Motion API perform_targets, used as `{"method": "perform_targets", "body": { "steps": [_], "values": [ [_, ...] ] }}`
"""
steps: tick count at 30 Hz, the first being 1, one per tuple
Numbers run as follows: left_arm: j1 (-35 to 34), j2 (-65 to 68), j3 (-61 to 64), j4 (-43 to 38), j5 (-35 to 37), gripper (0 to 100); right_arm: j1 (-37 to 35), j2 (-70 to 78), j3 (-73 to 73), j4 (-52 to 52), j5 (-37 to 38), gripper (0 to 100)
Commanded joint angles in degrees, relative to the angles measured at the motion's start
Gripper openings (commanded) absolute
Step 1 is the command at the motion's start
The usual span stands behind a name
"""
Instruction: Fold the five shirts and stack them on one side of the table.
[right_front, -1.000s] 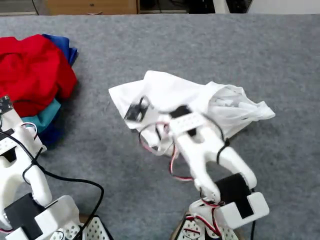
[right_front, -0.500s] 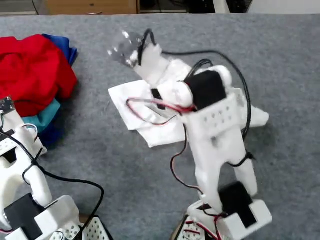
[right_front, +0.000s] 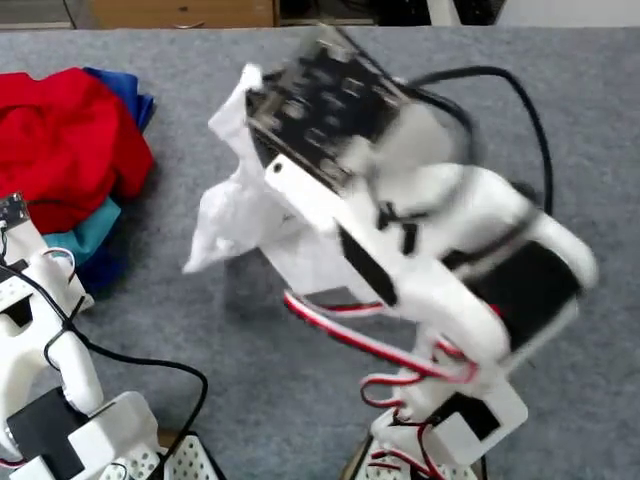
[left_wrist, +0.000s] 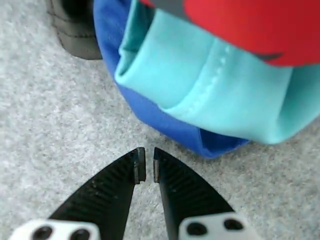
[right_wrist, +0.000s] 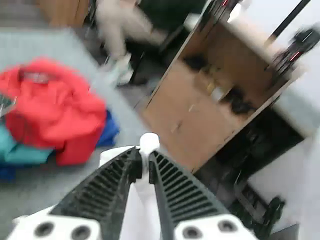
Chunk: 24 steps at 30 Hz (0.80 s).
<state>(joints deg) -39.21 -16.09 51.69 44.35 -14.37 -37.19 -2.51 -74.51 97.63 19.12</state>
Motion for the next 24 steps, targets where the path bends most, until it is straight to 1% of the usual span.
{"method": "perform_targets", "body": {
  "steps": [1, 3, 5, 6, 8, 9, 11, 12, 14, 18, 24],
  "values": [
    [0.62, -2.15, 0.09, -0.62, -0.09, 5, 8.75, -0.04, -3.74, -1.76, 0.97, 0.1],
    [0.62, -2.24, -0.26, -0.09, -0.09, 5, 17.1, 0.31, -0.48, 0.18, 2.9, 0.1],
    [0.62, -2.77, -0.7, 1.67, 0.0, 5, 23.87, 1.8, 6.73, 2.11, 4.31, 0.1],
    [0.79, -2.86, -1.76, 3.87, -0.18, 5, 26.33, 3.03, 11.38, 3.08, 4.48, 0.1],
    [2.64, -2.86, -5.54, 11.78, -0.44, 5, 29.05, 6.37, 22.2, 2.37, 4.57, 0.1],
    [3.6, -2.86, -7.74, 16.53, -0.44, 5, 30.29, 8.04, 27.12, 0.18, 4.57, 0.1],
    [7.12, -2.86, -11.52, 25.32, -0.44, 5, 33.63, 10.86, 36.79, -7.38, 4.92, 0.1],
    [9.05, -2.86, -13.01, 28.48, -0.44, 5, 35.12, 12.09, 40.84, -11.69, 4.92, 0.1],
    [13.36, -2.86, -14.86, 32.35, -0.44, 5, 37.76, 14.55, 48.57, -20.22, 4.92, 0.1],
    [22.59, -2.86, -14.15, 33.58, -0.35, 5, 40.48, 18.07, 63.25, -33.67, 5.01, 0.1],
    [35.08, -2.86, -13.71, 33.58, 0.79, 5, 40.04, 18.68, 79.96, -47.82, 5.01, 0.1]
  ]
}}
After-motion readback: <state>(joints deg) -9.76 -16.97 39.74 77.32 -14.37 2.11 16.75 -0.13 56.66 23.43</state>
